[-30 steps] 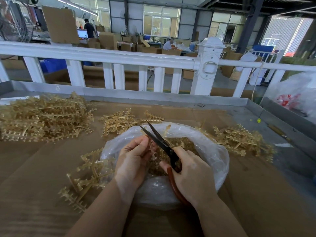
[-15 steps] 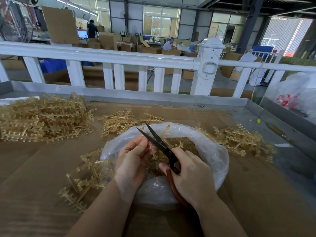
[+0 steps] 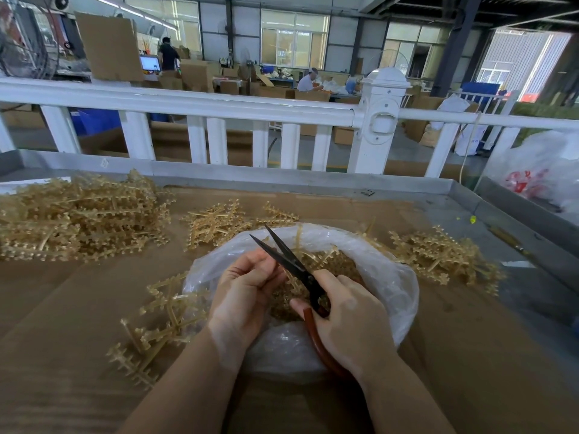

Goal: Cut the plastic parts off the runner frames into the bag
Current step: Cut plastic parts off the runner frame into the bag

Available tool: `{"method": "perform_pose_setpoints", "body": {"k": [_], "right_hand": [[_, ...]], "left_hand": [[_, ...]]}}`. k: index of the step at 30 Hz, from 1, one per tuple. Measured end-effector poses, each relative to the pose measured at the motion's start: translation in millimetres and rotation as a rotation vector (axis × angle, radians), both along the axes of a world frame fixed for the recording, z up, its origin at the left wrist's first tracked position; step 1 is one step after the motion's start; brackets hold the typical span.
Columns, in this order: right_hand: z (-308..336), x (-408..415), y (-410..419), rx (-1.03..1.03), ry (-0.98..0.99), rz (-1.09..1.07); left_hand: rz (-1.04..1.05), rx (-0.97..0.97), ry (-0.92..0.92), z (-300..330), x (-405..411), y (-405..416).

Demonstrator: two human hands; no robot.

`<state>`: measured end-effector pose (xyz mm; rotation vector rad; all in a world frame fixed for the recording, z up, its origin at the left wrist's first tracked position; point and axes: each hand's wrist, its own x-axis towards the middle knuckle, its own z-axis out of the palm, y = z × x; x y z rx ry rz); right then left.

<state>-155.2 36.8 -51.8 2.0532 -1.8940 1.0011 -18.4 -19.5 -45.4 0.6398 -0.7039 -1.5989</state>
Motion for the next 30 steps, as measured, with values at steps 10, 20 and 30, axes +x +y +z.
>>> {"method": "perform_pose_setpoints", "body": {"k": [10, 20, 30], "right_hand": [[-3.1, 0.0, -0.7, -0.001, 0.004, 0.008], [-1.3, 0.4, -0.8, -0.034, -0.015, 0.046], [1.5, 0.3, -1.7, 0.035, 0.008, 0.084]], "left_hand": [[-0.017, 0.015, -0.039, 2.6, -1.1, 1.2], [-0.079, 0.001, -0.076, 2.4, -0.4, 2.5], [-0.098, 0.01, -0.082, 3.6, -0.3, 3.1]]}}
